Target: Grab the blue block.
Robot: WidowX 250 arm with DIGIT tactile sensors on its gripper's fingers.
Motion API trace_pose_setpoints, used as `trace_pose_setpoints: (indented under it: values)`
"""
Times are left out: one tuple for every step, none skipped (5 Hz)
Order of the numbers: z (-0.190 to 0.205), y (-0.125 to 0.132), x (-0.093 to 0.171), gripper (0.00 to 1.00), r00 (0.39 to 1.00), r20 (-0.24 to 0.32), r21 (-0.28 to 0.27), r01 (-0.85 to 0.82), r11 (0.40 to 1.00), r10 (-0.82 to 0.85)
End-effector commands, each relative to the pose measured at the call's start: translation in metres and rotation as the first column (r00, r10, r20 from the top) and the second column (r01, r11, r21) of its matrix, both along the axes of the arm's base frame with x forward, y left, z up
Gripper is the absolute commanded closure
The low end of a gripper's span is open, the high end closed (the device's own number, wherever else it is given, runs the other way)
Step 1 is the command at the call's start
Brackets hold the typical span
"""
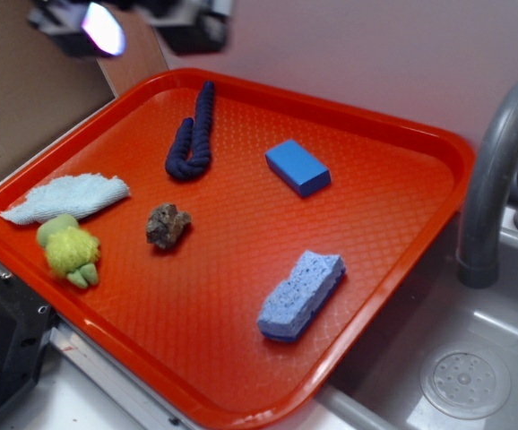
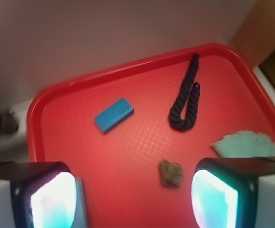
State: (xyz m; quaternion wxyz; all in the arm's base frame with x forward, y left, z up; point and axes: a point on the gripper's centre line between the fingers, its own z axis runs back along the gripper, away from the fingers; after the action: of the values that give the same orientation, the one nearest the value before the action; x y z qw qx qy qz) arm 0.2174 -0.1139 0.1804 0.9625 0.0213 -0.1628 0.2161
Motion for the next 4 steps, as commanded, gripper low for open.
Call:
trace_pose_setpoints:
  values:
    - [-0.031,0.002,0.042,0.00,0.947,0.019,-0.044,-0.320,0.946,0.322]
    - [-0.054,0.009,0.055,0.00,0.909,-0.047,-0.072,-0.417,0.906,0.414]
    - [-0.068,0.018,0.065,0.00,0.880,-0.085,-0.078,-0.474,0.877,0.468]
    - [-0.085,0.028,0.081,0.00,0.845,-0.101,-0.109,-0.534,0.838,0.525]
